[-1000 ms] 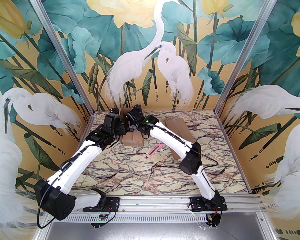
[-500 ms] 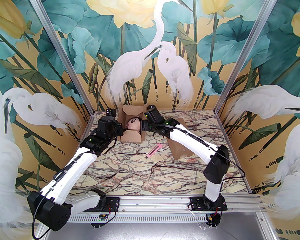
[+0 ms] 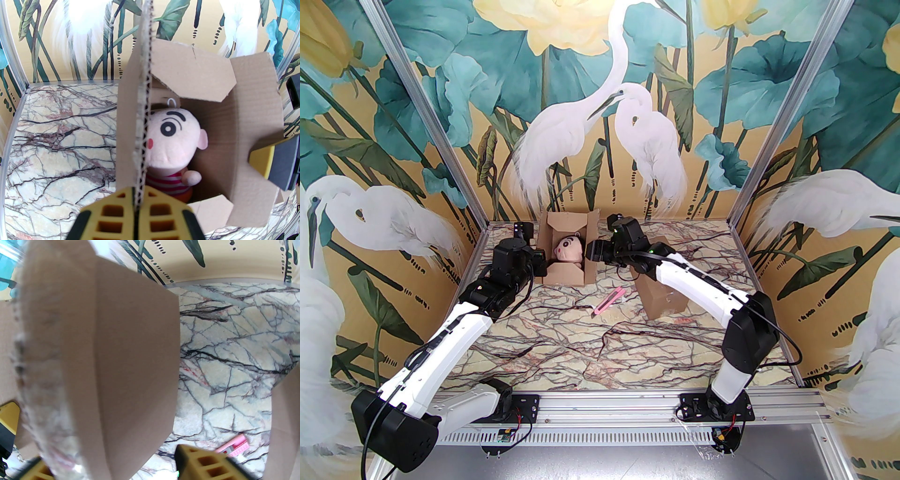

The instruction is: Unpack the express box

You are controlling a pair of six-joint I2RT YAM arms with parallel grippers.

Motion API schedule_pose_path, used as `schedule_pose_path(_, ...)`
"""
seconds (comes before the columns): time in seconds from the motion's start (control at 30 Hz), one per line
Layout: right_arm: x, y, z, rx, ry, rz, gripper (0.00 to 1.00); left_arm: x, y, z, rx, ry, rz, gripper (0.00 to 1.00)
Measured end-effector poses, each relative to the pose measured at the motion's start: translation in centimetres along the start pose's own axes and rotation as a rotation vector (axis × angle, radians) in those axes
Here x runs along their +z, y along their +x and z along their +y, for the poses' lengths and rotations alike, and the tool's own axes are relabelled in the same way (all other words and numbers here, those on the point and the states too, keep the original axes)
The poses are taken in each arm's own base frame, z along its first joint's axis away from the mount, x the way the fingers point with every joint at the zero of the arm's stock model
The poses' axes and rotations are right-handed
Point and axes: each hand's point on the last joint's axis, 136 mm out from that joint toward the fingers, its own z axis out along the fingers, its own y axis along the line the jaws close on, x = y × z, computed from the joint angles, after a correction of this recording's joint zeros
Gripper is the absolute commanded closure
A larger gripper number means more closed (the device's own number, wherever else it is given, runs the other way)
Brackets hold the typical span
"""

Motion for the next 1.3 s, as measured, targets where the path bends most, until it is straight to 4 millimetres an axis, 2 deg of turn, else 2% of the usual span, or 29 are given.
schedule_pose_path(0.07, -0.7, -0.1, 0.4, -0.038, 0.034, -0.024, 0.25, 0.0, 0.0, 0.1, 0.000, -0.007, -0.002, 1.00)
schedule_pose_path(0.13, -2.0, -0.8, 1.8, -0.084, 0.057, -0.069, 0.29, 0.0, -0.1, 0.4, 0.000, -0.024, -0.007, 1.00)
schedule_pose_path(0.3, -6.3, -3.6, 7.9, -0.159, 0.005, -0.227, 0.44, -0.2, -0.5, 1.3, 0.010, -0.096, -0.028, 1.00)
schedule_pose_path(0.4, -8.2, -4.9, 11.5, -0.175, -0.054, -0.299, 0.47, -0.4, -0.6, 1.3, 0.023, -0.121, -0.038, 1.00)
schedule_pose_path(0.5, -9.0, -5.8, 14.1, -0.181, -0.108, -0.335, 0.49, -0.5, -0.7, 1.0, 0.028, -0.129, -0.049, 1.00)
schedule_pose_path(0.6, -7.7, -6.4, 15.3, -0.179, -0.129, -0.339, 0.49, -0.6, -0.9, 0.7, 0.031, -0.131, -0.063, 1.00)
schedule_pose_path(0.7, -4.6, -5.7, 14.7, -0.167, -0.108, -0.298, 0.49, -0.7, -1.3, 0.5, 0.028, -0.130, -0.080, 1.00)
schedule_pose_path(0.83, -0.5, -3.7, 12.7, -0.131, -0.071, -0.215, 0.50, -0.8, -1.8, 0.3, 0.023, -0.125, -0.103, 1.00)
schedule_pose_path(0.9, 0.8, -3.0, 11.8, -0.116, -0.056, -0.184, 0.50, -0.8, -1.8, 0.3, 0.023, -0.124, -0.108, 1.00)
schedule_pose_path(1.07, 1.8, -2.4, 10.0, -0.087, -0.009, -0.152, 0.49, -1.2, -1.5, 0.3, 0.021, -0.112, -0.125, 1.00)
schedule_pose_path(1.2, 2.1, -2.5, 8.8, -0.074, 0.032, -0.150, 0.45, -1.4, -1.4, -0.2, 0.024, -0.079, -0.139, 1.00)
schedule_pose_path(1.3, 3.0, -2.6, 8.4, -0.078, 0.066, -0.146, 0.38, -1.4, -1.4, -0.8, 0.039, -0.053, -0.141, 1.00)
